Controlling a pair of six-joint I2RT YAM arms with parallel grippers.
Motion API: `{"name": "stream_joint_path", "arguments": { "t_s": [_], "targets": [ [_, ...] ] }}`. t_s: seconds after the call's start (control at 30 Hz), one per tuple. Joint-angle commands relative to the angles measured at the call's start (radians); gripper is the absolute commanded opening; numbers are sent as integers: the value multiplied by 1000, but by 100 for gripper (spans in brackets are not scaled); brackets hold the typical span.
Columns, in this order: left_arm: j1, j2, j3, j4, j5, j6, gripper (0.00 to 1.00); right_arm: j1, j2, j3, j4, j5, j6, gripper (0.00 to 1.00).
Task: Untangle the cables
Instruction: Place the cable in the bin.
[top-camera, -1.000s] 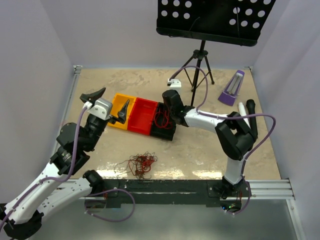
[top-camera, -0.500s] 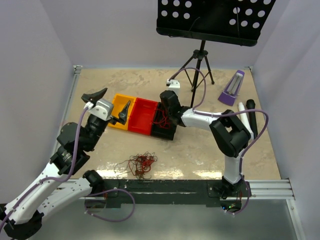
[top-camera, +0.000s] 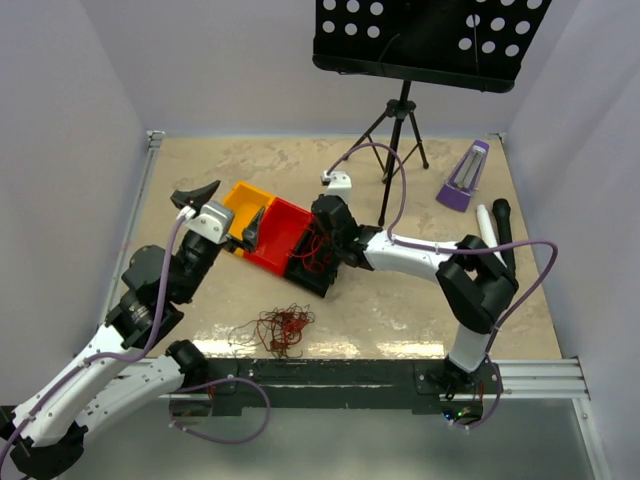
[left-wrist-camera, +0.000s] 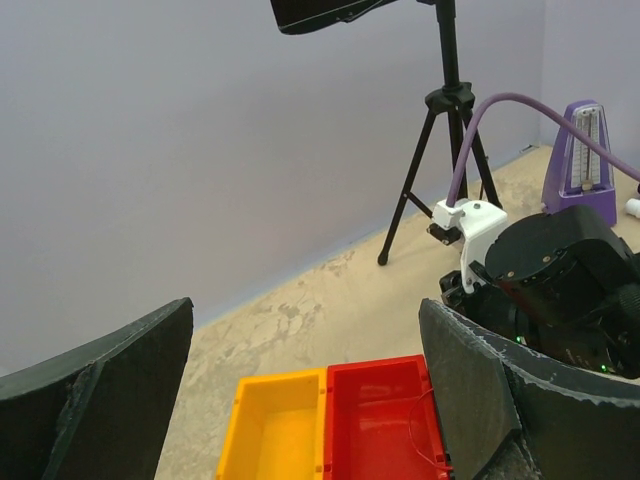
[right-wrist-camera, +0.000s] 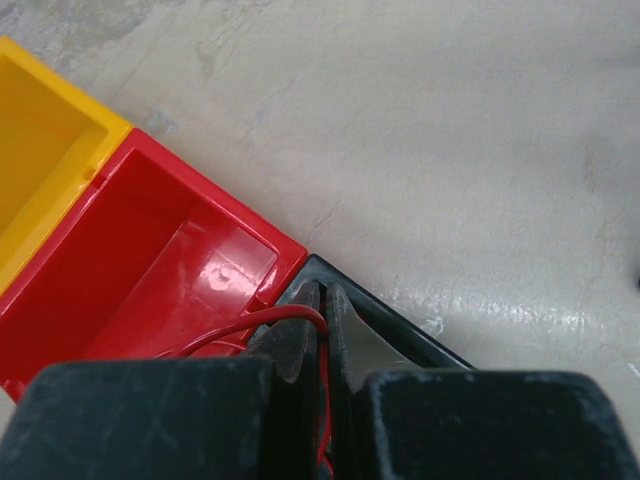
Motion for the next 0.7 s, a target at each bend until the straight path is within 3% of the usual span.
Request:
{"name": "stream_joint_path", "arguments": {
  "t_s": [0.0,0.3,0.5,0.67],
  "targets": [
    [10,-14,1,17,10,-4,100,18,-57,-7,-42,33,27,0],
    [10,-23,0,21,20,-9,100,47,6,-67,-71,-67,128,0],
    [10,-28,4,15,16,-6,100,17,161,37,-157,-77,114,0],
    [11,-33,11,2,10,-6,100,-43,183,62,-223,-53,56,0]
  ]
}}
